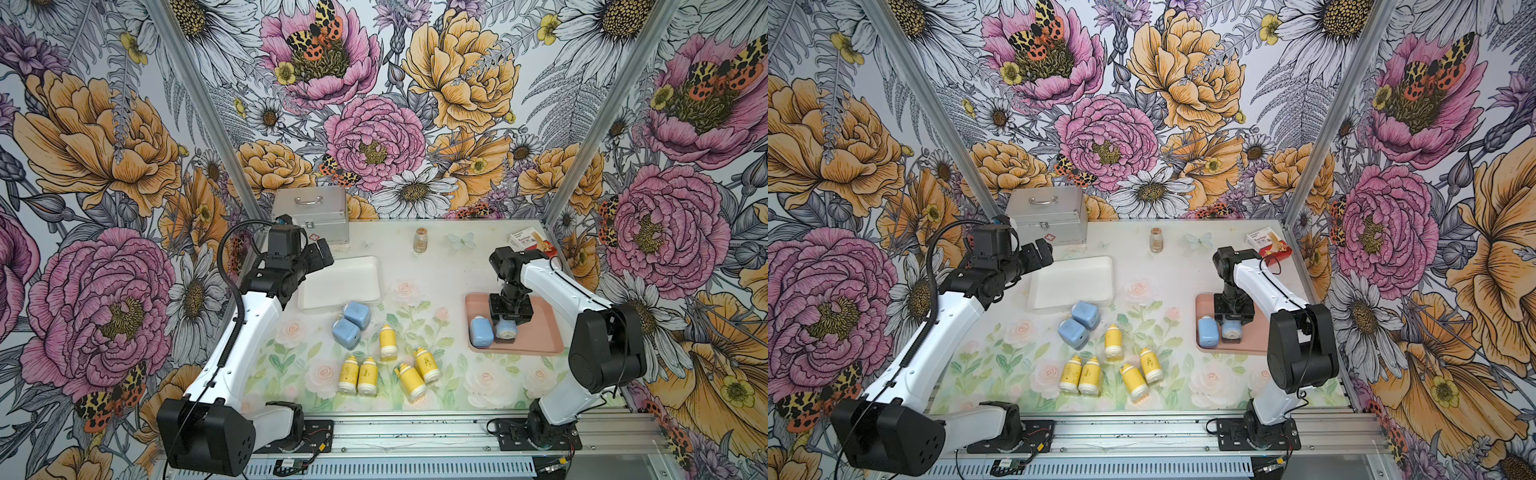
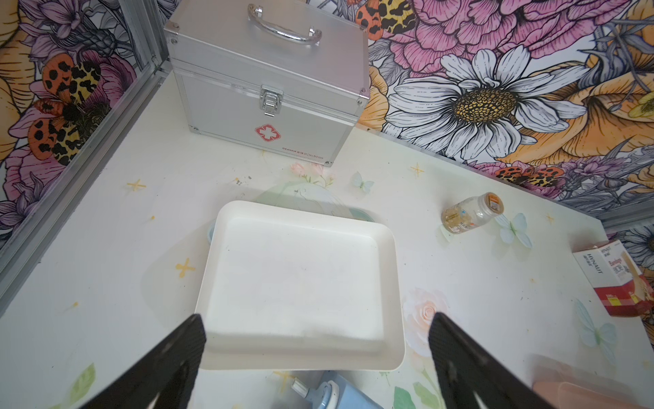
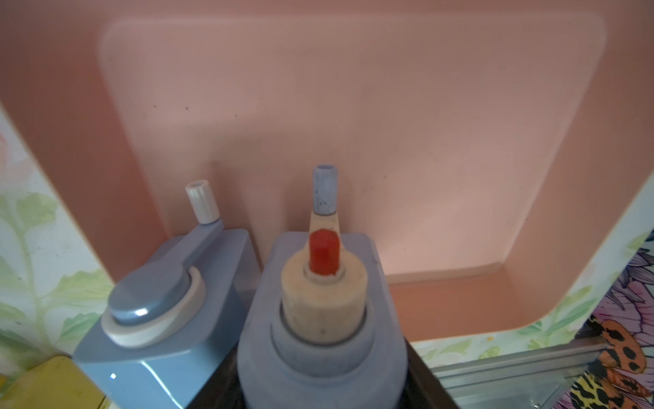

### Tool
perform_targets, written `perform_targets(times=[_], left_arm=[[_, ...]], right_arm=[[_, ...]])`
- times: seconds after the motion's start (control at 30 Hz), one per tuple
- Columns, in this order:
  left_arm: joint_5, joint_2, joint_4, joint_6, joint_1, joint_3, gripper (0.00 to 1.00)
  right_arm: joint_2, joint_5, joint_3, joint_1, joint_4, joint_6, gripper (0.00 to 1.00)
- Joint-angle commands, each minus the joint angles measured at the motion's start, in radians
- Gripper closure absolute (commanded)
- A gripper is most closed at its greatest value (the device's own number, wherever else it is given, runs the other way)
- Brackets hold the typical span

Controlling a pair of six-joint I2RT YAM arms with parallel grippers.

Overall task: Place the pencil sharpeners by color into the storage box
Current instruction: Place the pencil sharpener in the storage box.

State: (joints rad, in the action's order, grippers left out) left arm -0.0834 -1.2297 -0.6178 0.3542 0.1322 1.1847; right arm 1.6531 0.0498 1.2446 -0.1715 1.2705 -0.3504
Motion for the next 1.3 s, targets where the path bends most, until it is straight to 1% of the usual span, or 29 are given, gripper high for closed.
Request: perform_targets(times=[0.0, 0.87, 1.07, 1.27], left_arm=[[0.020, 0.007, -0.003, 0.010, -0.005, -0.003, 0.01], [0.020, -0.001, -0.002, 0.008, -0.002, -0.003, 0.01], [0.017, 0.002, -0.002, 0.006, 0.002, -0.002, 0.01], [0.019, 0.002, -0.002, 0.006, 0.001, -0.003, 0.01]], right_arm=[[0.005, -0.017, -0.013, 0.012, -0.029, -0.015, 0.63], [0.013, -0.043, -0.066, 0.031, -0.077, -0.011, 0.63], [0.018, -0.043, -0.079, 0.032, -0.085, -0.010, 0.61], [0.022, -0.038, -0.083, 0.033, -0.087, -0.013, 0.57]])
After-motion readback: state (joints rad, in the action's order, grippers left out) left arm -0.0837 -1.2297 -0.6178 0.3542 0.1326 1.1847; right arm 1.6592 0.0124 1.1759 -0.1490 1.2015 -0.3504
